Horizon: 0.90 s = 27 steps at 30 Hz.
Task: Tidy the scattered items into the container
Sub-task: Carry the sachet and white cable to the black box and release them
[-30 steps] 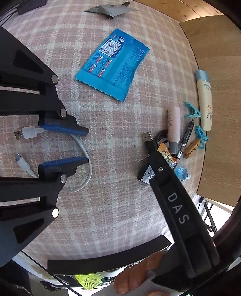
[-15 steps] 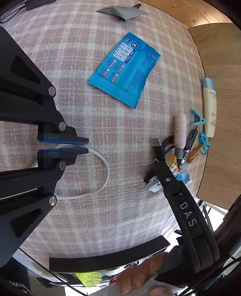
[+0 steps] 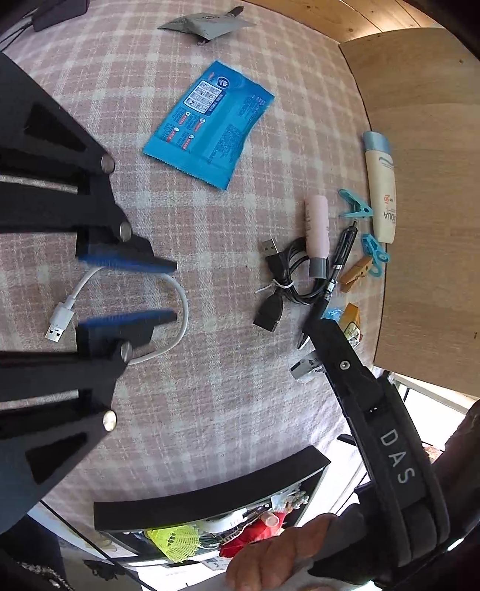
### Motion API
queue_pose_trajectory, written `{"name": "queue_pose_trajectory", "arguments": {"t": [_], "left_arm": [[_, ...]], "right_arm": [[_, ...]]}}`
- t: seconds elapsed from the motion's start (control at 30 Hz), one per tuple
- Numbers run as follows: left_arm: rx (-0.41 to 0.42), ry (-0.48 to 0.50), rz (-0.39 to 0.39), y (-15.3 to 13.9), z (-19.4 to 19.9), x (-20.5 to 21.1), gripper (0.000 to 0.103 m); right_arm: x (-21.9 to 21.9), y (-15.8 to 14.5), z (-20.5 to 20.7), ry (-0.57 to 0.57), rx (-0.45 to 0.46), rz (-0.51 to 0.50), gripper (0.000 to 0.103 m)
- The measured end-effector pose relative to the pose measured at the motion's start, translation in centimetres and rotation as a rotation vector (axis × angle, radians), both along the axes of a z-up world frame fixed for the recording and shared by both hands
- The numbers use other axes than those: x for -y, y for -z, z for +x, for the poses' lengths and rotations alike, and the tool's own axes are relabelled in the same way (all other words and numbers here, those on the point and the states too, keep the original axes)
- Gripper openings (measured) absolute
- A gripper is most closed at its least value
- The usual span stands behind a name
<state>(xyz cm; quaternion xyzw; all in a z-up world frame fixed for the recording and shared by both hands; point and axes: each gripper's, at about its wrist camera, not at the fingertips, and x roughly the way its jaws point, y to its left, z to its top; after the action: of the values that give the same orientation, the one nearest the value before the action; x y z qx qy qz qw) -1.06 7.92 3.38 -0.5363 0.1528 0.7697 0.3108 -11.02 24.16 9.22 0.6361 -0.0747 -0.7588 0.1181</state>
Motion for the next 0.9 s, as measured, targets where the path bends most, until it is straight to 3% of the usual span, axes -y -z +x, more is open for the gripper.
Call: {"name": "queue_pose_trajectory", "arguments": {"t": [0.03,0.13,0.17,0.27,0.33,0.5,0.7,0.9], "left_arm": [[-0.030,0.032,-0.015,-0.2,0.2,-0.4,0.070],[-0.023,0.092,-0.066,0.4,0.8,-1.4,0.062],[0.001,0.102,-0.079,1.1,1.0,-1.5,0.044],[0.018,0.122,-0.065,1.8,2.0,-1.3,0.011],[0.054,0.111,-0.052,2.1,2.4,-0.7,0.004],[0.048,0.093,-0.041,1.8,4.1,0.4,0.003],[-0.011,0.068,0.033,-1.5,6.3,1.3,0.003],[-0.071,0.124,0.104,-7.4,0.9,-1.8,0.003]], "right_arm": [[-0.1,0.2,0.1,0.001,0.003,-0.002,0.040],[-1.0,0.2,0.9,0.000,0.006,-0.009,0.040],[-0.9,0.5,0.9,0.003,0.008,-0.011,0.040],[-1.7,0.5,1.1,0.020,0.012,-0.028,0.040],[-1.8,0.7,0.9,0.031,0.009,-0.031,0.040],[-1.6,1.2,0.2,0.056,-0.012,-0.040,0.040],[-2.4,-0.4,1.4,0.070,-0.057,-0.028,0.040],[-6.1,-3.6,4.7,0.124,-0.105,-0.017,0.040]]}}
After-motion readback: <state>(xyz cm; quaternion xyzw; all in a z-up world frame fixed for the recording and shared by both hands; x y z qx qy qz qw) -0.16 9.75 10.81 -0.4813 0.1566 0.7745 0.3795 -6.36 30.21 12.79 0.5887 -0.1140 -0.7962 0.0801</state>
